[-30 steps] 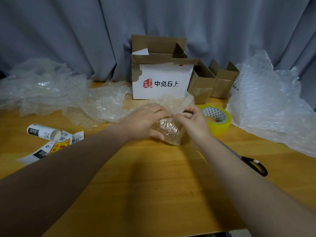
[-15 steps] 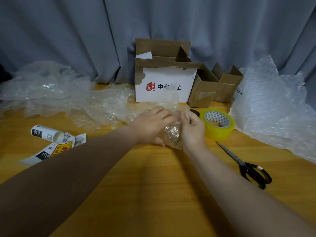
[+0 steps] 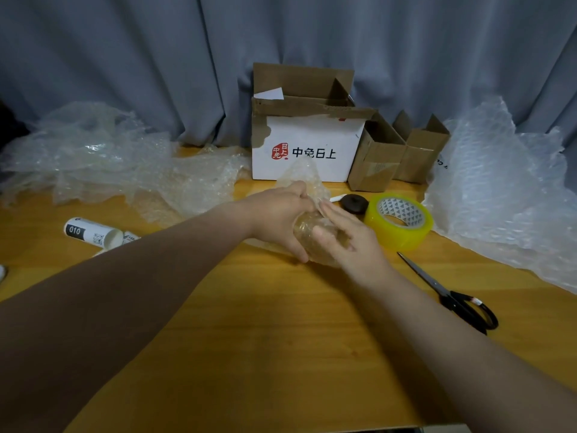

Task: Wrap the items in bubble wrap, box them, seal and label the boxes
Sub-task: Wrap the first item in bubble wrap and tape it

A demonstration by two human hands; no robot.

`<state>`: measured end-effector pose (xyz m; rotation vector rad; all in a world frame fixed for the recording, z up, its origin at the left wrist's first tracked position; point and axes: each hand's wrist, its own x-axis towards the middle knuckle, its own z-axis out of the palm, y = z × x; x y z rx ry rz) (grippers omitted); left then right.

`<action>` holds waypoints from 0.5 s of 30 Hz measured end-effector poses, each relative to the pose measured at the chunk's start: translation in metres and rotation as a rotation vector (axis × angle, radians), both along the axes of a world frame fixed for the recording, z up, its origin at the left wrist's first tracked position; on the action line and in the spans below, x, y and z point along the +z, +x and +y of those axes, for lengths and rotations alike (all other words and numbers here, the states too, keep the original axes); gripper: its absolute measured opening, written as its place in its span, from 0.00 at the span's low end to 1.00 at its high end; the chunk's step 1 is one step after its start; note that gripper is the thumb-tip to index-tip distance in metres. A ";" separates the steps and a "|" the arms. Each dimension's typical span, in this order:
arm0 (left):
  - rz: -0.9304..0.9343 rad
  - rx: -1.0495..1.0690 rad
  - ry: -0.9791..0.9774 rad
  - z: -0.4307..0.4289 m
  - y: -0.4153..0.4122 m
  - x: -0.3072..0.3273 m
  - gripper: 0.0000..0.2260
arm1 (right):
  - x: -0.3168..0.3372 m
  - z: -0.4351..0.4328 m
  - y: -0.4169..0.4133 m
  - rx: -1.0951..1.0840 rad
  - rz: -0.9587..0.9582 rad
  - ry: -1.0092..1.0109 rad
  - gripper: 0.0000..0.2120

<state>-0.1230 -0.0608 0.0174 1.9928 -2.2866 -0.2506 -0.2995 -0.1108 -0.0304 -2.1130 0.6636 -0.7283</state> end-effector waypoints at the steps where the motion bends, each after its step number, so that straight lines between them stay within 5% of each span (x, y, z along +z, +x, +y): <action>1: 0.001 0.008 -0.033 0.001 0.000 -0.003 0.35 | 0.000 -0.003 -0.003 0.024 0.068 -0.064 0.37; 7: 0.063 0.093 -0.151 0.008 -0.005 -0.015 0.38 | -0.008 -0.018 -0.011 0.018 0.197 -0.242 0.40; 12: 0.374 0.273 -0.372 -0.004 0.006 0.015 0.17 | -0.012 -0.021 -0.011 0.026 0.258 -0.373 0.33; 15: 0.386 0.381 -0.305 -0.029 0.011 0.032 0.25 | -0.016 -0.019 -0.013 0.072 0.229 -0.494 0.33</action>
